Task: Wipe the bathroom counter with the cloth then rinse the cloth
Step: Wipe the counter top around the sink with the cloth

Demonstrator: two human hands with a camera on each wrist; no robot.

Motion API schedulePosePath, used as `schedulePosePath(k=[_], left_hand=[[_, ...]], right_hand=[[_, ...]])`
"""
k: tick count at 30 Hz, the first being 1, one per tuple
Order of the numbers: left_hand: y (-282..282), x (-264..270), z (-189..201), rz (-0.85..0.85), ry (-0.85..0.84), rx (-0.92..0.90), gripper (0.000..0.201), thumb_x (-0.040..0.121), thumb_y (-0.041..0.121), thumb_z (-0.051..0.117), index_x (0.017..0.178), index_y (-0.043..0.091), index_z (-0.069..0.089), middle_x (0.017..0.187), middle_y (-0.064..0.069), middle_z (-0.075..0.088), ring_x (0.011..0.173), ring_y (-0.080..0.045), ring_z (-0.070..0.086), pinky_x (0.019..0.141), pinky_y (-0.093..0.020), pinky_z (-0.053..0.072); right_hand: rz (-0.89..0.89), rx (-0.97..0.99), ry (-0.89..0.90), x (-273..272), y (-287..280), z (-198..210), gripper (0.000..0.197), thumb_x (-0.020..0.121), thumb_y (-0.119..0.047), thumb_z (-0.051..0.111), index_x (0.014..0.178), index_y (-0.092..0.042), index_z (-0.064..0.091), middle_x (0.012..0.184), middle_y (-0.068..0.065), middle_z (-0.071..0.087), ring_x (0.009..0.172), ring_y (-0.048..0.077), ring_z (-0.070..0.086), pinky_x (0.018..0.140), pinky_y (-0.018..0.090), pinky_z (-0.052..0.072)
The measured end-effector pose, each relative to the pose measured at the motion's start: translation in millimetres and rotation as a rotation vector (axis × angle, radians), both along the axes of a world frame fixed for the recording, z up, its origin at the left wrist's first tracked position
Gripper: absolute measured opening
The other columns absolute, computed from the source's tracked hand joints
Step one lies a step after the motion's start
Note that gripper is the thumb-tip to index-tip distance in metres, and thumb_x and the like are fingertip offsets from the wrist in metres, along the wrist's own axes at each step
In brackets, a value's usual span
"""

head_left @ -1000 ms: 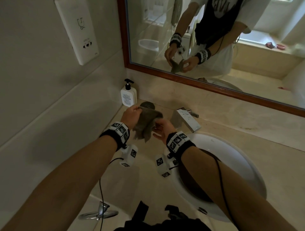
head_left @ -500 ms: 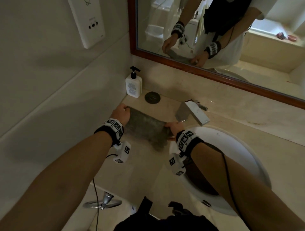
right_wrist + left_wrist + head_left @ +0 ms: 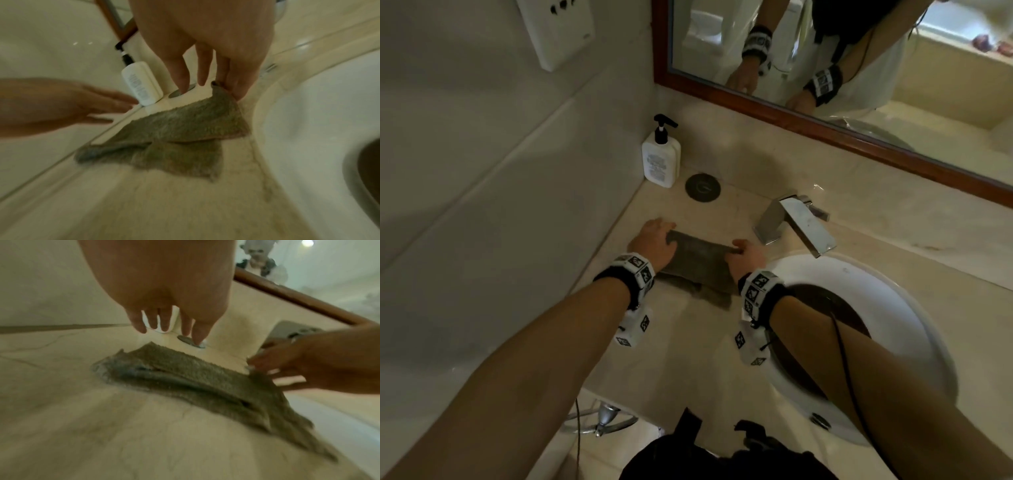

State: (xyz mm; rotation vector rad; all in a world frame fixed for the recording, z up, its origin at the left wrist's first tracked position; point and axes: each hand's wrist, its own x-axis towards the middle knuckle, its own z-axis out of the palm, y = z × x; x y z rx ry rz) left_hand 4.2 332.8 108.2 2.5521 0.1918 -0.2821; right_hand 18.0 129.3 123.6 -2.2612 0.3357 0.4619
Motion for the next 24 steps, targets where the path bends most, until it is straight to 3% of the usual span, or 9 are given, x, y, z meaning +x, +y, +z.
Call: schedulePosePath(k=[3, 5, 7, 14, 24], left_hand=[[-13.0, -3.4, -13.4, -0.316, 0.020, 0.204, 0.054, 0.099, 0.033, 0.043, 0.150, 0.022, 0.029, 0.161, -0.007, 0.011, 0.148, -0.028, 0.007, 0.119, -0.041, 0.012], [-18.7, -7.3, -21.1, -0.388, 0.071, 0.296, 0.058, 0.100, 0.038, 0.037, 0.152, 0.024, 0.018, 0.162, -0.004, 0.002, 0.148, -0.027, 0.000, 0.119, -0.043, 0.008], [-20.6, -12.2, -29.0, -0.390, 0.126, 0.330, 0.061, 0.100, 0.042, 0.031, 0.154, 0.027, 0.005, 0.162, -0.001, -0.007, 0.148, -0.026, -0.007, 0.119, -0.044, 0.004], [-16.8, -3.6, -44.2, -0.397, 0.101, 0.401, 0.061, 0.100, 0.053, 0.016, 0.151, 0.034, -0.011, 0.160, 0.005, -0.019, 0.147, -0.021, -0.016, 0.118, -0.040, -0.007], [-19.2, 46.0, -50.4, -0.383, 0.005, 0.418, 0.060, 0.100, 0.054, 0.015, 0.153, 0.033, -0.003, 0.161, 0.004, -0.011, 0.148, -0.022, -0.010, 0.118, -0.041, -0.003]], right_hand=[[0.272, -0.178, -0.117, -11.6, 9.7, -8.0, 0.051, 0.093, -0.021, 0.052, 0.143, -0.020, 0.043, 0.154, 0.009, 0.034, 0.142, 0.027, 0.028, 0.117, 0.037, 0.022], [0.464, -0.316, -0.154, -17.6, 14.6, -17.2, 0.055, 0.096, -0.025, 0.046, 0.149, -0.022, 0.032, 0.162, 0.005, 0.013, 0.149, 0.024, 0.006, 0.120, 0.039, 0.006], [0.597, -0.396, -0.180, -22.6, 16.3, -27.6, 0.058, 0.098, -0.029, 0.040, 0.153, -0.022, 0.023, 0.163, 0.005, 0.002, 0.150, 0.023, -0.004, 0.121, 0.040, -0.001], [0.701, -0.489, -0.156, -20.9, 7.8, -57.8, 0.062, 0.103, -0.046, 0.021, 0.154, -0.025, -0.005, 0.161, 0.003, -0.018, 0.147, 0.022, -0.018, 0.117, 0.038, -0.010], [0.676, -0.569, -0.244, 33.2, 2.2, -67.1, 0.061, 0.102, -0.050, 0.018, 0.155, -0.025, 0.000, 0.162, 0.005, -0.009, 0.149, 0.024, -0.010, 0.118, 0.041, -0.004]])
